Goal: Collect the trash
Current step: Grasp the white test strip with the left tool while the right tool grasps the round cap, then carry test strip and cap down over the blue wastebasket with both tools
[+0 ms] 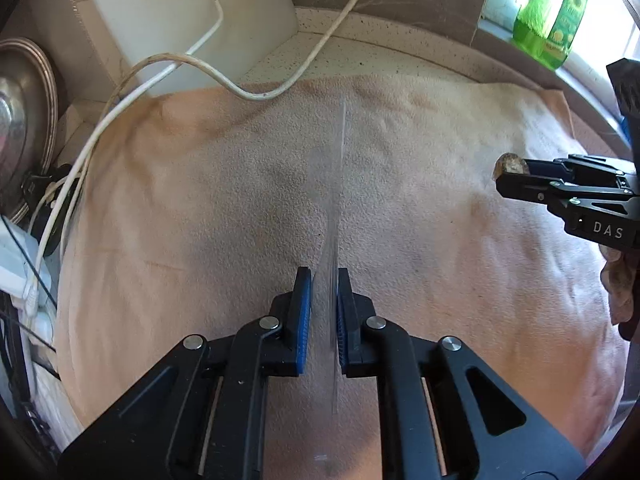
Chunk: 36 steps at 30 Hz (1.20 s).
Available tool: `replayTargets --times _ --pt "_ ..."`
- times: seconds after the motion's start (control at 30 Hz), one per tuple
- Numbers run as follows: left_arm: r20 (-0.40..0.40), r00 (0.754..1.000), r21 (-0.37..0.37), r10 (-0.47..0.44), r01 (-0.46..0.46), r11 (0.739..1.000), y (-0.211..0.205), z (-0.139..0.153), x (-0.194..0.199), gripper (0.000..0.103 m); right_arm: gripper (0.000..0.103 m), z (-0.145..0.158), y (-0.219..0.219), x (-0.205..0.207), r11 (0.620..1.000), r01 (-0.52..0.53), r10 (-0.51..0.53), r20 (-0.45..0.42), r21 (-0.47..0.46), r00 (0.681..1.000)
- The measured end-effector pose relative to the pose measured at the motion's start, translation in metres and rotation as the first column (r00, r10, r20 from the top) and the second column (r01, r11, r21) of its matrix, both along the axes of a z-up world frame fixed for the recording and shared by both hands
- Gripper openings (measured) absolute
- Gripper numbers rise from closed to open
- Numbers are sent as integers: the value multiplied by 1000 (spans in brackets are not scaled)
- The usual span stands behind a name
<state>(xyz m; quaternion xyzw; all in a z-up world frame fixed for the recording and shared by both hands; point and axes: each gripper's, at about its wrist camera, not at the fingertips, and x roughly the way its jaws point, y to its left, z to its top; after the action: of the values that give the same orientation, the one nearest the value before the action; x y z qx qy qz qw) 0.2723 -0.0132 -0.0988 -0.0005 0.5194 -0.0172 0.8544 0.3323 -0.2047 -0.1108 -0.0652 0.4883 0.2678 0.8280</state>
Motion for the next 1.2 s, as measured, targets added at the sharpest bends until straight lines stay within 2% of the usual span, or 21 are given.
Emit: replayTargets --times 0.1,0.23,0.53,0.8,1.2 --pt "-5 1000 -12 23 -23 1000 2 -1 -5 9 30 7 -1 -5 1000 4 -4 4 27 1000" --pt "-16 999 -70 49 -50 996 5 -3 -6 9 30 13 2 -12 1000 9 -9 15 21 1000" --pt "51 994 -118 92 -86 989 7 26 -39 9 30 35 -2 -33 995 8 -11 31 98 999" --pt "95 988 -104 120 -110 988 5 45 -91 9 30 61 -4 -74 983 1 -8 42 182 999" --pt "162 977 -126 136 -116 985 -1 65 -181 9 30 85 4 -156 974 -61 48 68 220 997"
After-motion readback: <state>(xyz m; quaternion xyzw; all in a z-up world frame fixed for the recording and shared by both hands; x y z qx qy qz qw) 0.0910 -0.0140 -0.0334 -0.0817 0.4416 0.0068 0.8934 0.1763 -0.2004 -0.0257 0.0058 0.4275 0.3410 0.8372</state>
